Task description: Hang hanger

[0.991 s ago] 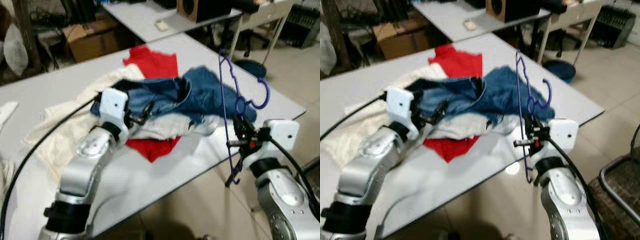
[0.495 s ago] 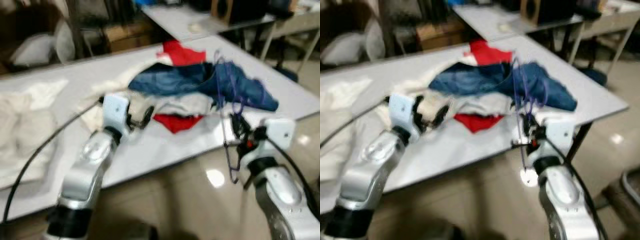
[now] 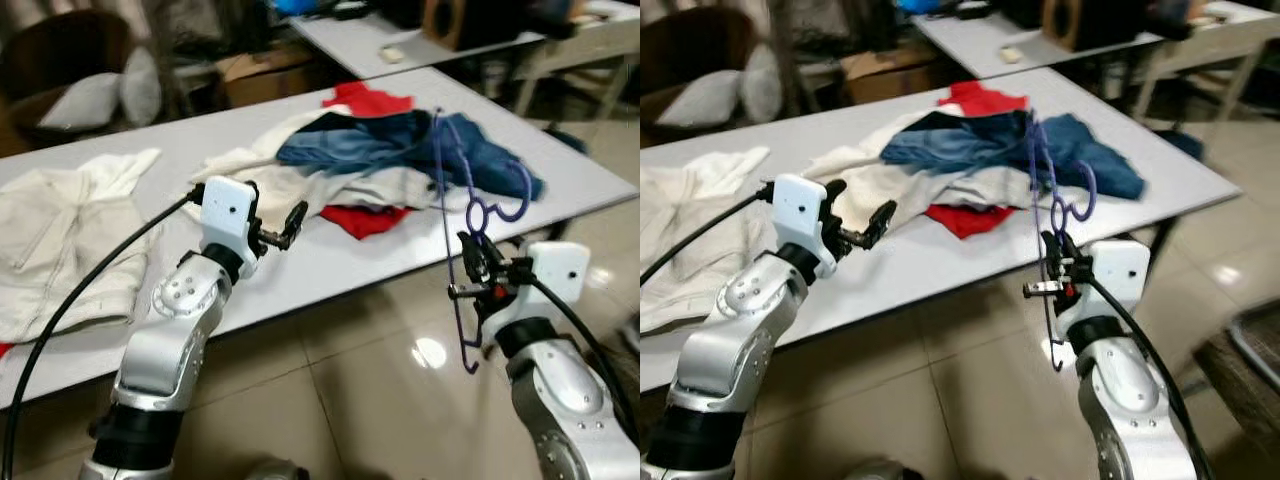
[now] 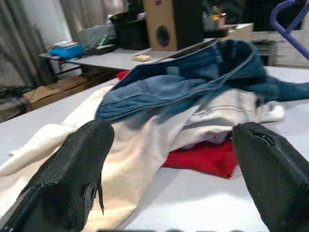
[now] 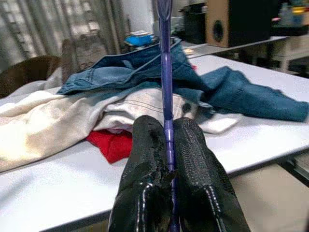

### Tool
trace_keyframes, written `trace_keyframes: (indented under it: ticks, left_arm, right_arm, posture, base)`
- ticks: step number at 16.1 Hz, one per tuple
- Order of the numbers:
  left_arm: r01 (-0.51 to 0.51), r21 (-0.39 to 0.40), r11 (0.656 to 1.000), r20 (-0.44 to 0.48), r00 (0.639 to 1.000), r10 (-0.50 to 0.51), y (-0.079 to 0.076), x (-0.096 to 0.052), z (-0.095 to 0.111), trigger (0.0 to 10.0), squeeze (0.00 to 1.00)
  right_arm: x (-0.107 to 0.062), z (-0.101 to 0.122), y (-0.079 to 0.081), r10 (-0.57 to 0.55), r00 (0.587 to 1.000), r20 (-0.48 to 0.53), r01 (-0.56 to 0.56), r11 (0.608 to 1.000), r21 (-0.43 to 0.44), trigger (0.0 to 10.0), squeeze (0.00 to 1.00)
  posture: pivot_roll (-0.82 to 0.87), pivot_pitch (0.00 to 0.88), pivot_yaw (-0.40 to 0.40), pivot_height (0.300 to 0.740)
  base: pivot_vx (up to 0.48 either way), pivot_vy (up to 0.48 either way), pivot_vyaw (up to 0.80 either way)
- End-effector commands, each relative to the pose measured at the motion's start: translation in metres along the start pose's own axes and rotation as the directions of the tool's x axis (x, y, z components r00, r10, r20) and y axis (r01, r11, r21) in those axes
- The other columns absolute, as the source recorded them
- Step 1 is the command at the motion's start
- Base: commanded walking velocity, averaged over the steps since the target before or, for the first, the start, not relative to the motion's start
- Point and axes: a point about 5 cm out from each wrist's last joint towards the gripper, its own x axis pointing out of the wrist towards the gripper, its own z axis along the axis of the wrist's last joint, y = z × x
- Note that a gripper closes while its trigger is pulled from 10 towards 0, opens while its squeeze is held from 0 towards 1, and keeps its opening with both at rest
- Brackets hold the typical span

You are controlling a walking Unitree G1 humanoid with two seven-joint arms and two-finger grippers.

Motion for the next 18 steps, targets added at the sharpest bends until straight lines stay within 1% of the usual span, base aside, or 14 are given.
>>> trace_keyframes:
  ticks: [1,3,5,7,8,9,11,12,13,14,16,18]
  left_arm:
    - [-0.002,0.002,1.000,-0.011,1.000,0.002,0.002,-0.001,-0.001,10.0,0.00]
    - [0.001,0.000,1.000,-0.014,1.000,-0.001,0.001,-0.001,-0.001,10.0,0.00]
    - [0.007,-0.006,1.000,-0.020,1.000,-0.007,-0.001,0.000,-0.004,10.0,0.00]
    - [0.007,-0.013,1.000,-0.022,1.000,-0.008,-0.001,0.000,-0.005,10.0,0.00]
    - [0.006,-0.024,1.000,-0.026,1.000,-0.007,-0.002,0.000,-0.006,10.0,0.00]
    - [-0.003,-0.035,0.999,-0.030,1.000,0.002,-0.002,-0.001,-0.009,10.0,0.00]
    - [-0.014,-0.044,0.999,-0.031,0.999,0.013,-0.002,-0.002,-0.009,10.0,0.00]
    - [-0.026,-0.050,0.998,-0.035,0.999,0.025,-0.002,-0.004,-0.011,10.0,0.00]
    - [-0.034,-0.053,0.998,-0.039,0.999,0.032,-0.002,-0.005,-0.013,10.0,0.00]
    - [-0.042,-0.050,0.998,-0.047,0.998,0.040,-0.003,-0.008,-0.016,10.0,0.00]
    - [-0.056,-0.040,0.998,-0.059,0.997,0.054,-0.002,-0.012,-0.019,10.0,0.00]
    - [-0.071,0.000,0.998,-0.082,0.994,0.070,0.000,-0.016,-0.026,10.0,0.00]
  right_arm:
    - [0.000,-0.004,0.000,0.005,1.000,-0.016,-0.005,1.000,-0.001,10.0,0.00]
    - [-0.001,-0.010,-0.002,-0.003,0.999,-0.048,0.003,1.000,-0.010,10.0,0.00]
    - [-0.004,-0.023,-0.016,-0.089,0.987,-0.131,0.086,0.996,-0.033,10.0,0.00]
    - [-0.005,-0.024,-0.021,-0.122,0.983,-0.139,0.120,0.993,-0.018,10.0,0.00]
    - [-0.006,-0.024,-0.024,-0.129,0.981,-0.148,0.126,0.992,-0.028,10.0,0.00]
    - [-0.005,-0.026,-0.027,-0.124,0.979,-0.164,0.118,0.992,-0.046,10.0,0.00]
    - [-0.004,-0.024,-0.028,-0.117,0.982,-0.145,0.112,0.993,-0.043,10.0,0.00]
    - [-0.002,-0.023,-0.027,-0.079,0.988,-0.132,0.070,0.995,-0.069,10.0,0.00]
    - [-0.001,-0.024,-0.026,-0.049,0.989,-0.141,0.037,0.996,-0.087,10.0,0.00]
    - [0.002,-0.022,-0.024,-0.031,0.990,-0.136,0.017,0.995,-0.103,10.0,0.00]
    - [0.005,-0.020,-0.023,-0.007,0.991,-0.130,-0.007,0.994,-0.106,10.0,0.00]
    - [0.008,-0.021,-0.021,0.033,0.991,-0.127,-0.042,0.997,-0.068,10.0,0.00]
  posture:
    - [0.02,0.008,0.099,0.740]
    - [0.02,0.005,0.102,0.740]
    - [0.01,0.001,0.106,0.740]
    - [0.00,0.000,0.104,0.740]
    - [0.00,0.005,0.103,0.740]
    - [0.00,0.010,0.097,0.740]
    - [0.00,0.017,0.083,0.740]
    - [0.00,0.021,0.070,0.740]
    - [0.00,0.021,0.070,0.740]
    - [0.01,0.029,0.045,0.740]
    - [0.01,0.033,0.033,0.740]
    - [0.02,0.041,0.027,0.740]
  base:
    - [-0.244,0.000,0.00]
    - [-0.120,0.000,0.00]
    - [-0.240,0.000,0.00]
    - [-0.240,0.000,0.00]
    - [-0.240,0.000,0.00]
    - [-0.240,0.000,0.00]
    - [0.000,0.000,0.00]
    - [-0.240,0.000,0.00]
    - [-0.240,0.000,0.00]
    - [-0.240,0.000,0.00]
    - [-0.120,0.000,0.00]
    - [0.000,0.000,0.00]
